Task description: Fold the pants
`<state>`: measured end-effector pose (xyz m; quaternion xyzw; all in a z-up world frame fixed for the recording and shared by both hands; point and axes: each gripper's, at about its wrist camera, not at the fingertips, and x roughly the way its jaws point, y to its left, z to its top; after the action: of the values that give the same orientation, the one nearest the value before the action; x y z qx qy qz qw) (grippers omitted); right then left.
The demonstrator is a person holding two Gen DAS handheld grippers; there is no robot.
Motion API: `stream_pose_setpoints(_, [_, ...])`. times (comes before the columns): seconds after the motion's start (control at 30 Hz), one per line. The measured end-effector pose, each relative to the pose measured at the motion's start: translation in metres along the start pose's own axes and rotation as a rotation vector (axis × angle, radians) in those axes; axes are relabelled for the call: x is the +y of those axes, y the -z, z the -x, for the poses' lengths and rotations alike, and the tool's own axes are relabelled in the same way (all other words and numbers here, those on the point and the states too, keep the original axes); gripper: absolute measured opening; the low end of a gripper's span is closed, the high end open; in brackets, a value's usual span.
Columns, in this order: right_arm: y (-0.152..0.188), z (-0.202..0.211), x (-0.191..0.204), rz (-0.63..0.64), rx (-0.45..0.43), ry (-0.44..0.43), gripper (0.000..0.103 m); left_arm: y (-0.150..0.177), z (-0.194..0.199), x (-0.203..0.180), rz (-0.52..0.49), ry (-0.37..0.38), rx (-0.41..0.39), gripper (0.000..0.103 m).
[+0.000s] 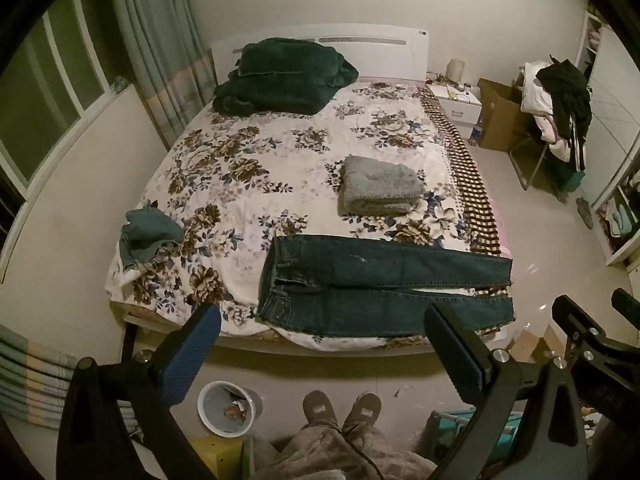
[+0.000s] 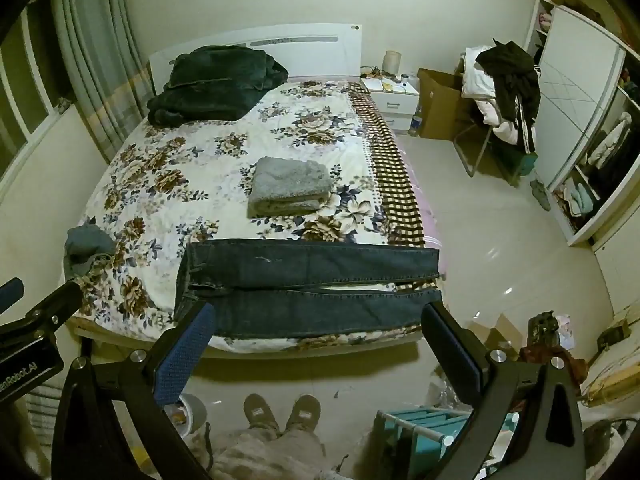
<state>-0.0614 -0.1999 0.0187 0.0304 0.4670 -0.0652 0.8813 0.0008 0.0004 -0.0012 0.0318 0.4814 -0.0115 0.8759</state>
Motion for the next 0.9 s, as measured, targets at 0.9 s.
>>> stream_pose_setpoints(0.9, [0.004,0.002,0.001,0.004,-0.003,0.000,0.103,-0.013,0.034,-0.010,0.006,0.014,-0.008,0.103])
